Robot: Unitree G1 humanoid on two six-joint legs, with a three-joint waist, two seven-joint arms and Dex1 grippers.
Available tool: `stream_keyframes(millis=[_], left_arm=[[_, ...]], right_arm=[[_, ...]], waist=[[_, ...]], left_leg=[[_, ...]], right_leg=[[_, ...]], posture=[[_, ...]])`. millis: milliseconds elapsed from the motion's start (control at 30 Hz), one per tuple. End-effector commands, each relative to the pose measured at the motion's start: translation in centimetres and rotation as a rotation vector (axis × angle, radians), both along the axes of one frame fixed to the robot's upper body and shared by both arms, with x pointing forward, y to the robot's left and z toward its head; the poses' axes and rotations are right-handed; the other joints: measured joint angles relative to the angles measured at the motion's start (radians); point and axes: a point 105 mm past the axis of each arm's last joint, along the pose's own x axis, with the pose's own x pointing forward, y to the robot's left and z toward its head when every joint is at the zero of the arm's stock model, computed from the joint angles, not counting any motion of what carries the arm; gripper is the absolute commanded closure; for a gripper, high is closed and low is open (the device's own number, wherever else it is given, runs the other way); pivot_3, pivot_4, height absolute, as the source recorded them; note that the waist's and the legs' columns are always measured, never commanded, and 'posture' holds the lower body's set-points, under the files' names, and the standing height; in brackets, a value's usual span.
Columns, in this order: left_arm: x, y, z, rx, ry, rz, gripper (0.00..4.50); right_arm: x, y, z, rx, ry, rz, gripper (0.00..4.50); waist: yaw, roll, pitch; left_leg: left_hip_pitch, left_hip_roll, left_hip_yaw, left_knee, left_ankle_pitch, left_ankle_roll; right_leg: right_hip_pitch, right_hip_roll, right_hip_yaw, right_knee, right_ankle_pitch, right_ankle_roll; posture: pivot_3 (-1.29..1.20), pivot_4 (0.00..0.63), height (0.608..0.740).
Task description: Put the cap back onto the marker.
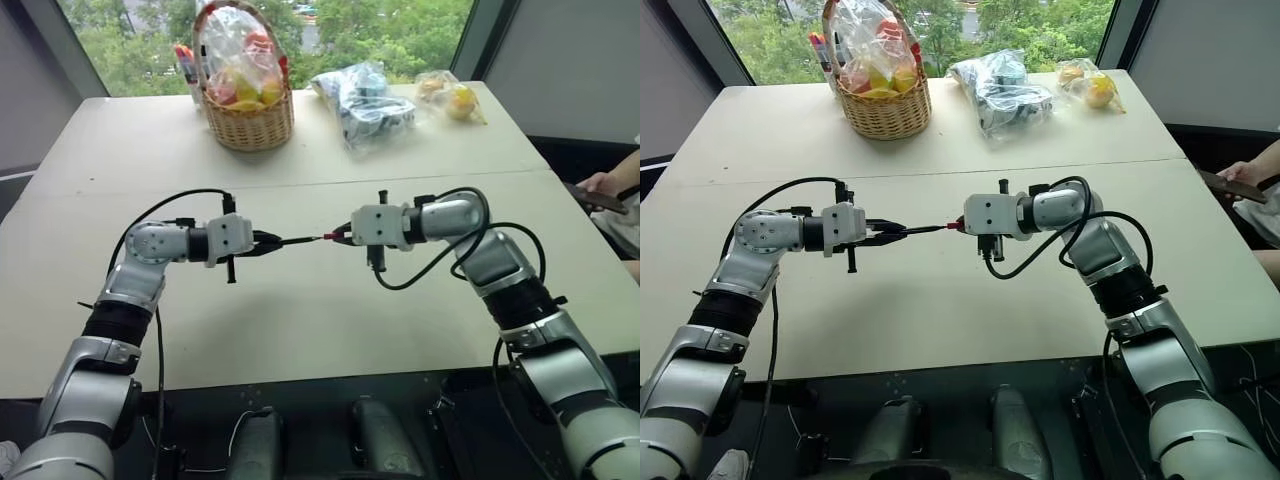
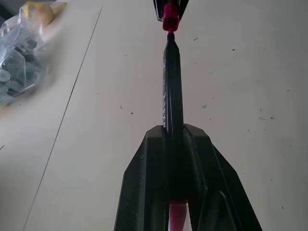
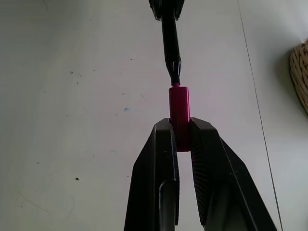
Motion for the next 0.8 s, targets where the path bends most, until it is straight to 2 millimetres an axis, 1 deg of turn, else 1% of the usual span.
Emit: stream_keyframes(millis=[33, 533, 800], left_arm=[[0.0, -0.3, 1.3, -0.008, -0.050, -0.009, 4.50], [-0.1, -0.4, 1.4, -0.008, -0.052, -0.013, 4.50], [-0.2, -0.5, 0.8, -0.016, -0.044, -0.007, 4.50]], right_arm=[[-0.8, 1.5, 0.8, 0.023, -0.048, 0.060, 4.42], [0.5, 2.2, -0.3, -0.034, -0.104, 0.025, 4.42], [0.5, 3.2, 0.5, 0.007, -0.113, 0.030, 4.42]], waist=[[0.000, 0.000, 0.000], [0.000, 0.000, 0.000], [0.000, 0.000, 0.000]], left_leg=[[0.000, 0.000, 0.000, 0.000, 0.000, 0.000], [0.000, 0.000, 0.000, 0.000, 0.000, 0.000], [0.000, 0.000, 0.000, 0.000, 0.000, 0.000]], right_leg=[[0.000, 0.000, 0.000, 0.000, 0.000, 0.000], [0.000, 0.000, 0.000, 0.000, 0.000, 0.000], [0.000, 0.000, 0.000, 0.001, 0.000, 0.000]], posture=[[0.00, 0.150, 0.740], [0.00, 0.150, 0.740], [0.00, 0.150, 0.740]])
